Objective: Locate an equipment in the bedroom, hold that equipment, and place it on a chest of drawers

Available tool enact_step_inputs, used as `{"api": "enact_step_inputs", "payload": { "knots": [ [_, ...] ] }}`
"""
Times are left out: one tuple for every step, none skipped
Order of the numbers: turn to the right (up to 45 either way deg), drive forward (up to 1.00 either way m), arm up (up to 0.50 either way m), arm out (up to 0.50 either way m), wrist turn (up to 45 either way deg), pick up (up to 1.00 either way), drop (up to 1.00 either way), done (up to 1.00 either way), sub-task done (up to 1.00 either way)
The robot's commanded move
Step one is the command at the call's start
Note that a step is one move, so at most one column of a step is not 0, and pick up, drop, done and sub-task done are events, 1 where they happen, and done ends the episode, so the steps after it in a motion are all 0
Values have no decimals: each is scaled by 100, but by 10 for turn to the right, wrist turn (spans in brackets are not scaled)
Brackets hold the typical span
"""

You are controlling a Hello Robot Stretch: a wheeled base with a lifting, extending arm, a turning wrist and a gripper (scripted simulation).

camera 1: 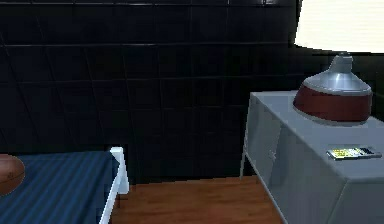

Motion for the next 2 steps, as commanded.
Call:
{"api": "enact_step_inputs", "payload": {
  "knots": [
    [-30, 0, 0, 0, 0, 0, 0, 0, 0],
    [-30, 0, 0, 0, 0, 0, 0, 0, 0]
  ]
}}
